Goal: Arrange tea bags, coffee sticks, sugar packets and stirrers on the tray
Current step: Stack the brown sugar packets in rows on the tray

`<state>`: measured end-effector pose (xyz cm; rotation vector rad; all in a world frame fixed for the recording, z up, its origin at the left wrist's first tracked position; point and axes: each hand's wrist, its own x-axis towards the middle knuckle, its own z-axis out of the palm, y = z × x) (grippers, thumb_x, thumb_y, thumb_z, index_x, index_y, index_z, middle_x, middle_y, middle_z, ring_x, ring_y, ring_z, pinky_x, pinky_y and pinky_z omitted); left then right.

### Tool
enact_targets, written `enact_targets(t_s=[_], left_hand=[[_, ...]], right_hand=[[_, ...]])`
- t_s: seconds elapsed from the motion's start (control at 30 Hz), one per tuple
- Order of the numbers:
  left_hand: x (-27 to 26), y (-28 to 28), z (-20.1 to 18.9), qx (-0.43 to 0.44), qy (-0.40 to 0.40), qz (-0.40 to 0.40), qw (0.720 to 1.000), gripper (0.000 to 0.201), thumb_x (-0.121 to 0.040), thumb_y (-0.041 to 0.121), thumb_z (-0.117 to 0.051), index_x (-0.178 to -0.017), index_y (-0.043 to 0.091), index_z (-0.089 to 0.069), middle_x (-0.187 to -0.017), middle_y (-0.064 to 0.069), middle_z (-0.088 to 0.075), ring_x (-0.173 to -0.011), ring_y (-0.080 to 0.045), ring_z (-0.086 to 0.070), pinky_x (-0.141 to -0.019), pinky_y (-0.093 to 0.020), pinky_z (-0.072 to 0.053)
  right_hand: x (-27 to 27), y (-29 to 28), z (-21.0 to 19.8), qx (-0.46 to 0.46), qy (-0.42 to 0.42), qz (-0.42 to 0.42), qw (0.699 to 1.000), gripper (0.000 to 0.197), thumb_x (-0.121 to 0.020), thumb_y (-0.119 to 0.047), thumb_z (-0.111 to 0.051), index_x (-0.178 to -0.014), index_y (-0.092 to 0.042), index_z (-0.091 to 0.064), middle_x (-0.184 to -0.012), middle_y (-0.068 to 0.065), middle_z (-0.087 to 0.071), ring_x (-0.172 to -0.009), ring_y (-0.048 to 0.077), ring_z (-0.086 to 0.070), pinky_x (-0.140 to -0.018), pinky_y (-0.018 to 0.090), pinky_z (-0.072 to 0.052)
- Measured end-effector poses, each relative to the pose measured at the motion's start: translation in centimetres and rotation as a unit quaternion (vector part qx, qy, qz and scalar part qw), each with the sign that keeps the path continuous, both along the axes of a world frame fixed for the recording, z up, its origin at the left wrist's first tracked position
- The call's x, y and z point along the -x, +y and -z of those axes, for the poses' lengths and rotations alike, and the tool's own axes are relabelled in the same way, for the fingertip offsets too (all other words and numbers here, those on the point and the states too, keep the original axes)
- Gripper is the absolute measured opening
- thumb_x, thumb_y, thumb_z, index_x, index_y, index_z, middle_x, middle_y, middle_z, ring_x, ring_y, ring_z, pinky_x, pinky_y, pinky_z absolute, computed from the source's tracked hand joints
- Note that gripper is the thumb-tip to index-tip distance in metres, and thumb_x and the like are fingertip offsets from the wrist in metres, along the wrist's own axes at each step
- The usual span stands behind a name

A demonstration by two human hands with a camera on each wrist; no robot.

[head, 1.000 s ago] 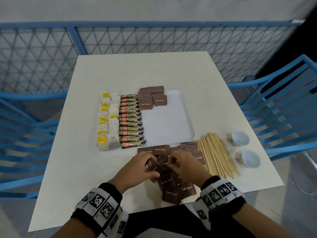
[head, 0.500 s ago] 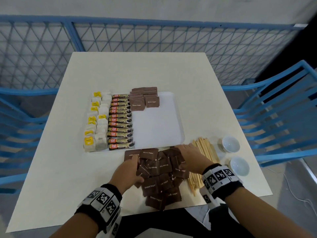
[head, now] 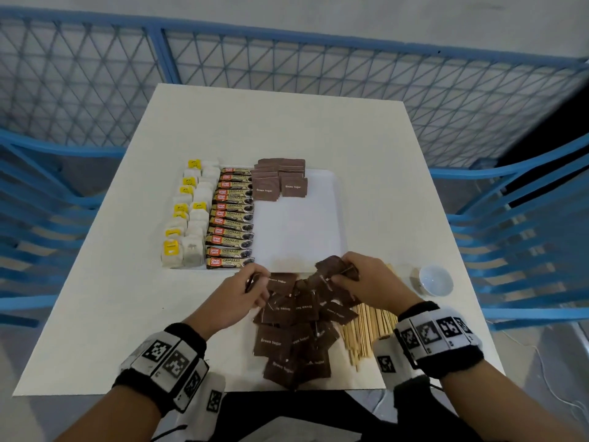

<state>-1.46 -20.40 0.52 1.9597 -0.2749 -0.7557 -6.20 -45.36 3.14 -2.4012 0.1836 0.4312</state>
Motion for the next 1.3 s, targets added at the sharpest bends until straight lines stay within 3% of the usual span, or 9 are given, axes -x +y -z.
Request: enact_targets(t_s=[0.13, 0.23, 0.33, 0.43, 0.57, 0.67, 0.77, 1.07, 1.3], left_hand=[[-0.2, -1.5, -2.3, 0.044, -0.055, 0.013, 0.997, 0.012, -0.087, 0.035, -0.057, -0.098, 0.034, -0.052, -0.086, 0.005, -0.065, -0.076, -0.007, -0.066, -0.072, -0.027, -0.054], [0.0, -2.2, -3.4, 0.095, -0.018, -0.006, 0.995, 0.031, -0.071, 0.043, -0.067, -0.099, 0.035, -0.055, -0.084, 0.013, -0.068, -0.076, 0.002, -0.064, -0.068, -0.016, -0.050], [0.0, -2.1, -3.5, 0.139, 0.030, -0.039, 0.989, 0.037, -0.071, 0.029, -0.074, -0.106, 0.026, -0.061, -0.089, 0.010, -0.072, -0.088, -0.006, -0.067, -0.074, -0.017, -0.051], [-0.2, -1.2, -3.2, 0.172, 0.080, -0.074, 0.979, 0.037, -0.077, 0.006, -0.071, -0.112, 0.017, -0.062, -0.096, -0.001, -0.074, -0.091, -0.015, -0.069, -0.076, -0.027, -0.056], [-0.6, 0.2, -2.4, 0.214, 0.109, -0.151, 0.959, 0.035, -0.081, -0.007, -0.062, -0.109, 0.014, -0.061, -0.087, 0.002, -0.074, -0.082, -0.014, -0.069, -0.066, -0.029, -0.057], [-0.9, 1.3, -2.0, 0.236, 0.129, -0.202, 0.942, 0.032, -0.084, -0.009, -0.056, -0.106, 0.015, -0.061, -0.080, 0.004, -0.073, -0.074, -0.011, -0.069, -0.057, -0.022, -0.054], [-1.0, 2.1, -1.7, 0.229, 0.140, -0.220, 0.938, 0.030, -0.086, -0.005, -0.056, -0.103, 0.019, -0.063, -0.079, 0.006, -0.073, -0.072, -0.011, -0.068, -0.058, -0.022, -0.051], [-1.0, 2.8, -1.7, 0.246, 0.163, -0.227, 0.928, 0.028, -0.087, -0.007, -0.051, -0.096, 0.017, -0.063, -0.076, 0.005, -0.073, -0.070, -0.008, -0.070, -0.060, -0.020, -0.056], [-0.8, 2.6, -1.4, 0.254, 0.195, -0.263, 0.910, 0.028, -0.087, -0.006, -0.052, -0.095, 0.018, -0.063, -0.078, 0.000, -0.071, -0.069, -0.011, -0.069, -0.061, -0.024, -0.055]], right_hand=[[-1.0, 2.8, -1.6, -0.171, 0.000, 0.040, 0.984, 0.016, -0.086, -0.024, -0.065, -0.097, -0.014, -0.059, -0.093, 0.001, -0.066, -0.087, 0.016, -0.064, -0.075, 0.029, -0.055], [-1.6, 5.1, -1.6, -0.282, 0.018, 0.067, 0.957, 0.016, -0.083, -0.017, -0.069, -0.089, -0.017, -0.054, -0.077, 0.002, -0.066, -0.065, 0.012, -0.063, -0.059, 0.024, -0.053], [-1.7, 6.1, -1.1, -0.286, -0.008, 0.066, 0.956, 0.018, -0.083, -0.022, -0.068, -0.078, -0.018, -0.052, -0.069, 0.001, -0.063, -0.059, 0.012, -0.058, -0.053, 0.020, -0.047], [-1.3, 6.1, -0.7, -0.334, 0.001, 0.100, 0.937, 0.020, -0.093, -0.029, -0.054, -0.083, -0.014, -0.064, -0.076, -0.003, -0.067, -0.069, 0.011, -0.064, -0.060, 0.019, -0.052], [-0.3, 4.3, 1.5, -0.076, -0.022, -0.042, 0.996, 0.026, -0.087, -0.044, -0.058, -0.098, -0.020, -0.061, -0.090, -0.010, -0.057, -0.078, 0.001, -0.053, -0.074, 0.023, -0.043], [1.3, 4.0, 3.7, 0.098, 0.013, -0.245, 0.964, 0.070, -0.072, -0.057, -0.066, -0.129, -0.022, -0.045, -0.128, -0.005, -0.042, -0.117, 0.010, -0.036, -0.101, 0.028, -0.033], [2.4, 4.8, 5.0, 0.169, -0.006, -0.329, 0.929, 0.086, -0.071, -0.052, -0.070, -0.141, -0.022, -0.029, -0.144, 0.000, -0.028, -0.132, 0.019, -0.022, -0.110, 0.038, -0.024], [1.1, 5.3, 4.9, 0.181, -0.065, -0.343, 0.919, 0.049, -0.089, -0.035, -0.052, -0.136, -0.023, -0.041, -0.124, 0.006, -0.053, -0.111, 0.026, -0.049, -0.088, 0.039, -0.047], [0.6, 4.1, 3.6, 0.080, -0.050, -0.249, 0.964, 0.028, -0.093, -0.027, -0.049, -0.119, -0.020, -0.058, -0.103, 0.000, -0.067, -0.092, 0.015, -0.061, -0.079, 0.029, -0.049]])
